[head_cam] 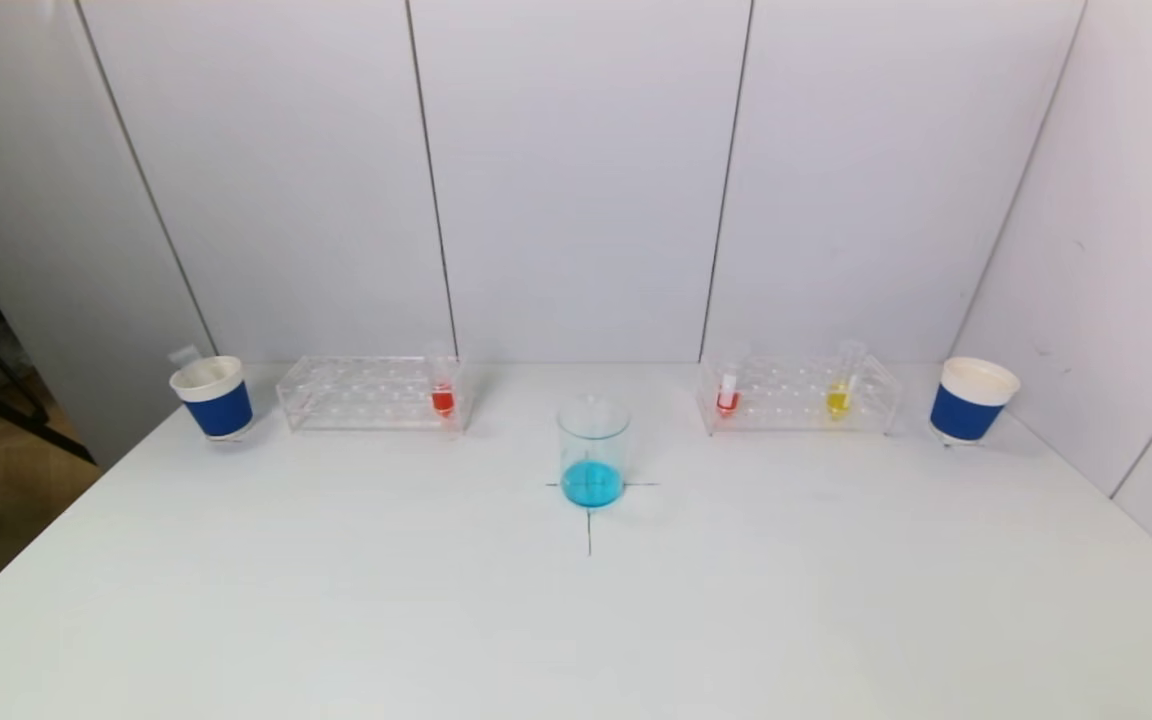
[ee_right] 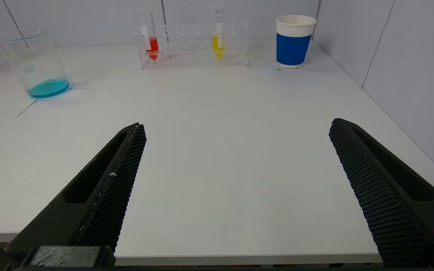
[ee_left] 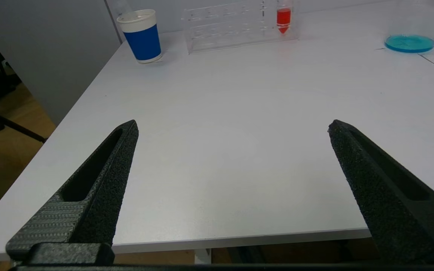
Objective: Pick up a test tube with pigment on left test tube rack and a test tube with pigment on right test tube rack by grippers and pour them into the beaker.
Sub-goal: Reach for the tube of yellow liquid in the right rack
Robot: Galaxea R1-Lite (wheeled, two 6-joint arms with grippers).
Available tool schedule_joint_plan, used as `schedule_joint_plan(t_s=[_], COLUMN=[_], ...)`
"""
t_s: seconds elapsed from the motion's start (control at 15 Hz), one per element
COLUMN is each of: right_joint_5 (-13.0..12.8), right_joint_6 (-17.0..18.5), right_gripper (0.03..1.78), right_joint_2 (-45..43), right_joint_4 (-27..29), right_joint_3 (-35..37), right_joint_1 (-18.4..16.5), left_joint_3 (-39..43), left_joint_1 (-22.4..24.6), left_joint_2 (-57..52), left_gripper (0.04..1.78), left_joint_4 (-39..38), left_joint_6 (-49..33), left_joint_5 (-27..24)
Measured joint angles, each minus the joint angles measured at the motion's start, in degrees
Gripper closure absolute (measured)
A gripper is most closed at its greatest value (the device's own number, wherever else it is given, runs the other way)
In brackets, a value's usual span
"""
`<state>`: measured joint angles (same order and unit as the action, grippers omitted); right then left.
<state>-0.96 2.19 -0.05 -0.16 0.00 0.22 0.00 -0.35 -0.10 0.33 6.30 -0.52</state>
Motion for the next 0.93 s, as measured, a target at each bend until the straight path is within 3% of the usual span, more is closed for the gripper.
schedule_joint_plan(t_s=[0.47, 0.73, 0.93], right_joint_5=[0.33, 1.76, 1.90], right_joint_6=[-0.93, -1.67, -1.79], right_gripper=[0.04, 0.04, 0.04], right_joint_2=[0.00, 2.39, 9.85], right_joint_4=[-0.02, 1.89, 1.19], right_joint_3=[-1.21, -10.58, -18.69], right_joint_1=[0.00, 0.07, 0.60], left_joint_3=[0.00, 0.00, 0.00], left_joint_1=[0.00, 0.00, 0.02], left_joint_2=[0.05, 0.05, 0.05], left_gripper=[0.06, 0.06, 0.06], left_joint_4=[0.02, 0.02, 0.02], left_joint_6=[0.02, 0.02, 0.00], left_joint_5=[0.00, 0.00, 0.00])
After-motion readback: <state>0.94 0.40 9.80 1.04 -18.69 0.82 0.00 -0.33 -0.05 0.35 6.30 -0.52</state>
